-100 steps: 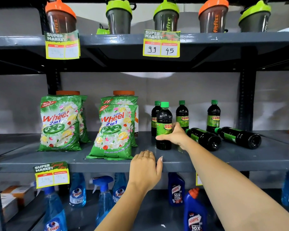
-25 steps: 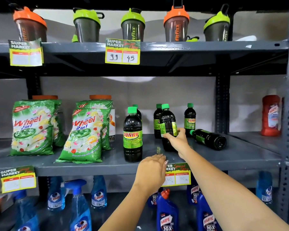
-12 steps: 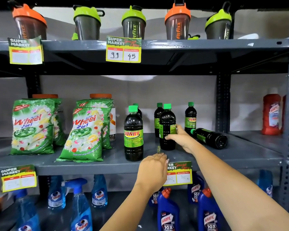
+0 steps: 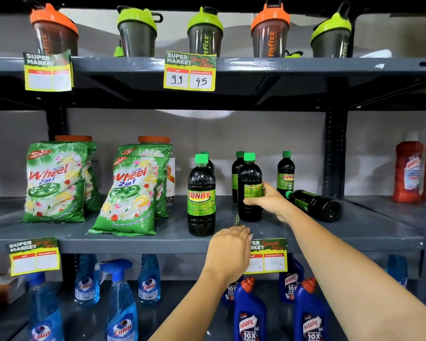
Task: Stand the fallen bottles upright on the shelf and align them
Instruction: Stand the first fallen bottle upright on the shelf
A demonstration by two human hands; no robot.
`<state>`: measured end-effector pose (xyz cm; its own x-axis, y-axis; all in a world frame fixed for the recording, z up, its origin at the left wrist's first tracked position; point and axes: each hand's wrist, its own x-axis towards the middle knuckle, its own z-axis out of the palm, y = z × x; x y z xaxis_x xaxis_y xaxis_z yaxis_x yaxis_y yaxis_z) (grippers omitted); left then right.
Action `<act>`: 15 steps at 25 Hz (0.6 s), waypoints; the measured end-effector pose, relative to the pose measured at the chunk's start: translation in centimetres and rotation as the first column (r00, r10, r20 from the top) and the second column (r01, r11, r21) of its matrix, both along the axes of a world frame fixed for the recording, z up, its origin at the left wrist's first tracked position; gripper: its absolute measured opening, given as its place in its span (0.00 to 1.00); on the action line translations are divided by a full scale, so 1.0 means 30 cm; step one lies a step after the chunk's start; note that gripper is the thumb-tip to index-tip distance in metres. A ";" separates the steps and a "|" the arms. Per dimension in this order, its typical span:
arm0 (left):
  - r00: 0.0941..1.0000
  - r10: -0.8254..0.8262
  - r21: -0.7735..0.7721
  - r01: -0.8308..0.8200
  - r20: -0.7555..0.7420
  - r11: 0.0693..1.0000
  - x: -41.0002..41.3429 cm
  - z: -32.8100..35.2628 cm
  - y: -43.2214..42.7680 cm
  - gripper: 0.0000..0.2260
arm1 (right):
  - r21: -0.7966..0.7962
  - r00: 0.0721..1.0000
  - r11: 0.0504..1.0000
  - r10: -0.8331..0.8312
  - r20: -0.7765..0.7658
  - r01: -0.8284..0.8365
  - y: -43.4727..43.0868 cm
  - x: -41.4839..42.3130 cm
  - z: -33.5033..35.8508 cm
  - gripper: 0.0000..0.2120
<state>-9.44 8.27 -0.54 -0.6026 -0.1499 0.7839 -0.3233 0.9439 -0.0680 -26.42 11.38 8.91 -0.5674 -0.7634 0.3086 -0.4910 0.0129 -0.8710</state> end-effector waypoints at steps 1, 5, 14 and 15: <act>1.000 0.001 0.000 -0.001 -0.001 1.000 0.000 0.001 0.001 0.20 | 0.001 0.999 0.999 -0.035 -0.018 0.035 0.000 0.002 -0.005 0.37; 1.000 0.006 -0.008 -0.006 -0.003 1.000 0.001 0.000 0.002 0.20 | -0.002 0.992 0.995 -0.099 -0.084 0.100 -0.005 0.018 -0.017 0.40; 1.000 0.012 -0.027 -0.012 -0.013 1.000 -0.003 -0.003 -0.006 0.20 | 0.035 1.000 0.999 -0.028 0.009 0.028 0.025 0.007 -0.011 0.37; 1.000 0.012 -0.033 -0.013 -0.015 0.999 -0.003 -0.002 -0.005 0.20 | 0.034 1.000 0.999 -0.030 0.004 0.030 0.026 0.011 -0.012 0.37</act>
<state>-9.52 8.12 -0.59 -0.5892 -0.1310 0.7973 -0.3363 0.9370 -0.0946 -26.09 12.16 8.56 -0.5916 -0.7560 0.2802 -0.4860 0.0571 -0.8721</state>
